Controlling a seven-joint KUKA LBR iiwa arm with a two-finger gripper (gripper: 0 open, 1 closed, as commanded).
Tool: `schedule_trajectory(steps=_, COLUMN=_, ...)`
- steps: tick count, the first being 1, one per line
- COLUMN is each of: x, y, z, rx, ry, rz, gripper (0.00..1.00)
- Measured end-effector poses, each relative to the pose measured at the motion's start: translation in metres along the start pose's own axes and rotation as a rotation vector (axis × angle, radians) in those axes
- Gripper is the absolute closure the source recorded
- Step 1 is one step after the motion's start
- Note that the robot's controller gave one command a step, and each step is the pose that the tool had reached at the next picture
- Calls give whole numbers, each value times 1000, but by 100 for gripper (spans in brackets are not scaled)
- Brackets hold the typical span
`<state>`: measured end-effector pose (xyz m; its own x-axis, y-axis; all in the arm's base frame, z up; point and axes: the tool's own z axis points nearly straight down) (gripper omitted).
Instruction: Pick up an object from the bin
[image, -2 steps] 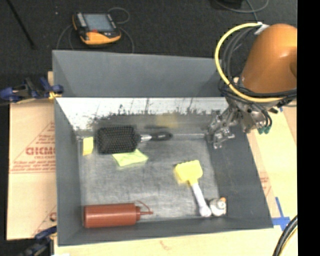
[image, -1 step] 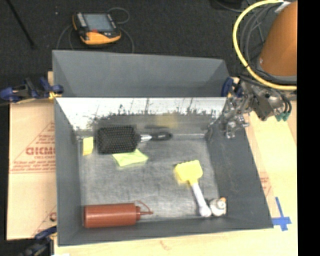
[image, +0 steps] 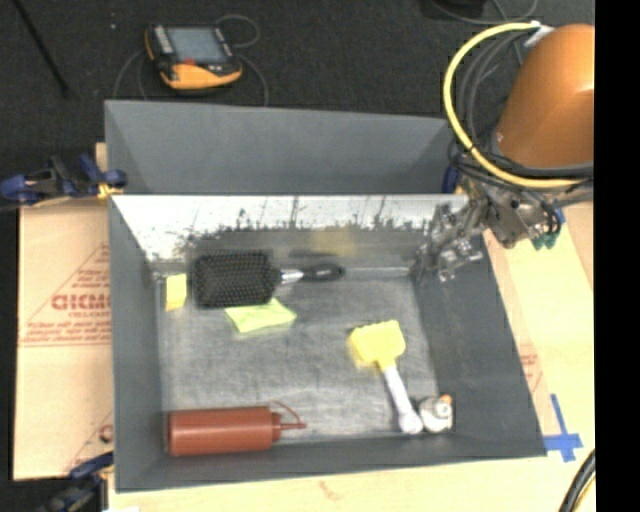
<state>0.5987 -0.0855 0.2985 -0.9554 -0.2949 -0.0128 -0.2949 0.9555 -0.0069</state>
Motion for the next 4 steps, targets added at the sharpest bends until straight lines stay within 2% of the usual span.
schedule_trajectory(steps=1, x=-10, y=5, z=55, rx=-3, ry=5, rz=-198, gripper=100)
schedule_trajectory(steps=2, x=25, y=-2, z=113, rx=-7, ry=8, rz=-372, gripper=0)
schedule_trajectory(steps=3, x=25, y=-2, z=113, rx=-7, ry=8, rz=-372, gripper=0)
schedule_trajectory(steps=4, x=20, y=5, z=143, rx=-3, ry=4, rz=-455, gripper=0)
